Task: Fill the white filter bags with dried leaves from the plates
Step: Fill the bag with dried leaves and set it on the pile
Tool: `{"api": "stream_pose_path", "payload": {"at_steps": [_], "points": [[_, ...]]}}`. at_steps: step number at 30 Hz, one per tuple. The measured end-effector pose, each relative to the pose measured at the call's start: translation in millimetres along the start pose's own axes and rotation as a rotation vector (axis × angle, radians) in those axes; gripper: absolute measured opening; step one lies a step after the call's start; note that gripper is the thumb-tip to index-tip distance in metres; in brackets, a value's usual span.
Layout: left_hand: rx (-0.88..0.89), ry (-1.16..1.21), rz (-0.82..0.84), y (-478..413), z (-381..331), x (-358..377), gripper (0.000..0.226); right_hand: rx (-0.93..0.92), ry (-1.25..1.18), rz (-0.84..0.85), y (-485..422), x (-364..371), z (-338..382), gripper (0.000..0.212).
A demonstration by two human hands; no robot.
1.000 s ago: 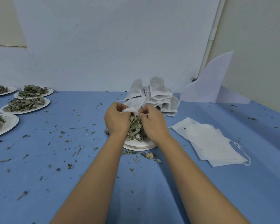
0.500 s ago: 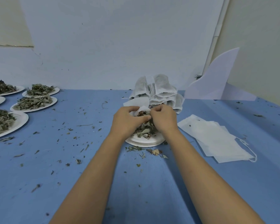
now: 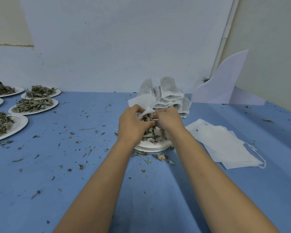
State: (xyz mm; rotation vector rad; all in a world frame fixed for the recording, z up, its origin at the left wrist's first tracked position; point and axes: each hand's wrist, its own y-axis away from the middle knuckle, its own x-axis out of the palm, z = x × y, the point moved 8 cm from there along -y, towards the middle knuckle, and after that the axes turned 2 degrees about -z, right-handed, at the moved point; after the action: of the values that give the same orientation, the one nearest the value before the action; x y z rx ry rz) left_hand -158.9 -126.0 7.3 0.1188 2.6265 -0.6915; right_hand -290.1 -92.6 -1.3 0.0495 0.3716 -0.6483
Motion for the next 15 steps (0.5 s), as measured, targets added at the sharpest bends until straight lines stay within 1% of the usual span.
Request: {"api": "stream_pose_path", "payload": {"at_steps": [7,10,13,15], "points": [[0.002,0.059,0.026,0,-2,0,0.026,-0.021,-0.025,0.047,-2,-2,4,0.025],[0.016,0.031,0.028,-3,-1,-4,0.023,-0.045,-0.051,0.101,-1,2,3,0.018],[0.000,0.029,-0.005,-7,5,-12,0.018,-0.122,-0.040,0.116,1,2,10,0.019],[-0.025,0.042,-0.044,-8,9,-18,0.017,-0.220,0.042,0.085,1,-2,17,0.022]]}}
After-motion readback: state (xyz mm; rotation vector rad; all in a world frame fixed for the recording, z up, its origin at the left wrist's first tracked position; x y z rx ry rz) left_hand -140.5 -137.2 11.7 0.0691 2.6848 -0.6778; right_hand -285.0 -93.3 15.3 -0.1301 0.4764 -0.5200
